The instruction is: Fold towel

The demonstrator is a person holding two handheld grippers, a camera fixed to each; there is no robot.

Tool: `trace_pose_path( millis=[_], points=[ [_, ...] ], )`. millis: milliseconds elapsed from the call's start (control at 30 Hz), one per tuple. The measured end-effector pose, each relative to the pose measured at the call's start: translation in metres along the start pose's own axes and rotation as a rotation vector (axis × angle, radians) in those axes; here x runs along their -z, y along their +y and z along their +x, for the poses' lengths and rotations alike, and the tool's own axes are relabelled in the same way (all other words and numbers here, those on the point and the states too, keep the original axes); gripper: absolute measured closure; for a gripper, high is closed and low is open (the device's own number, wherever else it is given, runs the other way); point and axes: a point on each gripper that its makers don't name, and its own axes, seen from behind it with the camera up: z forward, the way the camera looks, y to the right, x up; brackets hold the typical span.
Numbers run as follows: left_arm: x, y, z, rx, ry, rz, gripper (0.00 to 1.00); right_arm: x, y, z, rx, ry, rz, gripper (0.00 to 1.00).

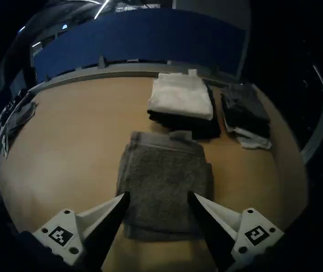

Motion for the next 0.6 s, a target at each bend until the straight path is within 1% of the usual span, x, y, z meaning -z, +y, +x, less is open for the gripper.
trace_pose_path(
  millis=[100, 300, 467, 600],
  points=[
    [0.000, 0.000, 0.000, -0.001, 0.000, 0.001, 0.08, -0.004, 0.005, 0.018, -0.006, 0.017, -0.001, 0.01],
    [-0.001, -0.002, 0.000, 0.000, -0.002, 0.008, 0.08, -0.017, 0.011, 0.047, 0.007, 0.034, -0.005, 0.01],
    [-0.002, -0.006, 0.000, 0.011, -0.003, 0.014, 0.08, -0.030, 0.013, 0.058, 0.020, 0.032, -0.008, 0.01],
    [-0.003, -0.008, -0.001, 0.015, -0.003, 0.018, 0.08, -0.043, 0.013, 0.055, 0.019, 0.016, -0.013, 0.01]
  ],
)
